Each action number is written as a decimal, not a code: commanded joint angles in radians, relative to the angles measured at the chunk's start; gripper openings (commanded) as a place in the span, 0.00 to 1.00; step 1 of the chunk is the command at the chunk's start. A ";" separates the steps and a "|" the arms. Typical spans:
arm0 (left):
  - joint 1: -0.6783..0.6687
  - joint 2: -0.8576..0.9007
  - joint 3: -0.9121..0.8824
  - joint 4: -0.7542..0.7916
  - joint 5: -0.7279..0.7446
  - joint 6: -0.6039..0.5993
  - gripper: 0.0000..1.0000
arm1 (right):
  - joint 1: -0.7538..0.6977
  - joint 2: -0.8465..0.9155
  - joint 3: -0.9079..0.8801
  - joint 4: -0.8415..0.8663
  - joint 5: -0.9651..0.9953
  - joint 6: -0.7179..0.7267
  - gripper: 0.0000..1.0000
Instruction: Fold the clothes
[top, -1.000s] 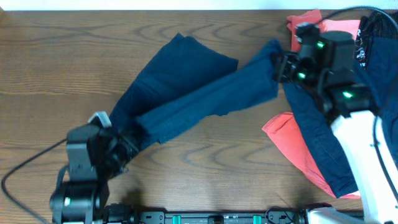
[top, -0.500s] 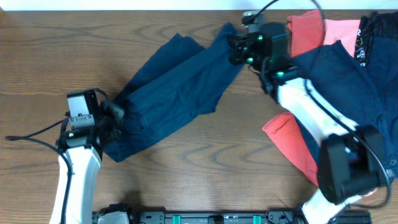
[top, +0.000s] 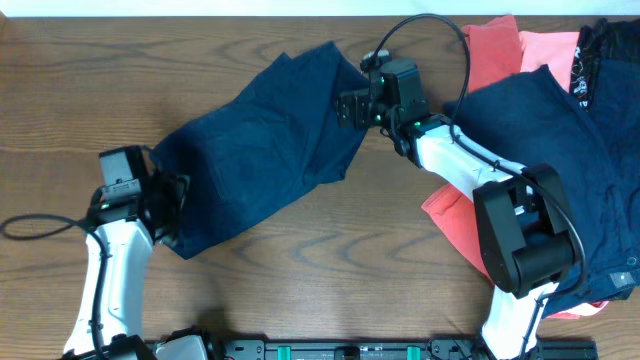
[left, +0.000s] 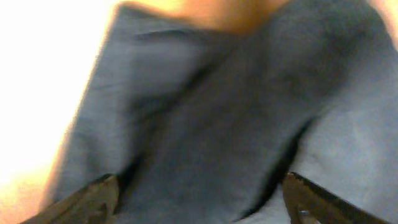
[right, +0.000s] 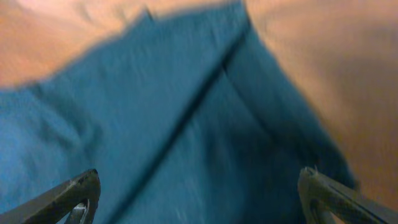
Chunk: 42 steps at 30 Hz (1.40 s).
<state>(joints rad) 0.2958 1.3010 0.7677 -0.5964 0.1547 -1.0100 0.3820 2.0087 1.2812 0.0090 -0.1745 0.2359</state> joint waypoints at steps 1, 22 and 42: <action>0.046 -0.006 -0.008 -0.058 -0.018 0.021 0.95 | -0.018 -0.063 0.015 -0.084 0.013 -0.034 0.99; 0.063 0.334 -0.043 0.111 0.203 0.234 0.75 | -0.026 -0.287 0.015 -0.414 0.021 -0.148 0.96; 0.063 -0.134 0.251 -0.421 0.291 0.591 0.06 | 0.266 -0.007 0.014 -0.316 -0.335 -0.168 0.01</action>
<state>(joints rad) 0.3630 1.2469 0.9516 -0.9924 0.4305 -0.4652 0.5800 1.9392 1.2842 -0.3279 -0.3756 0.0818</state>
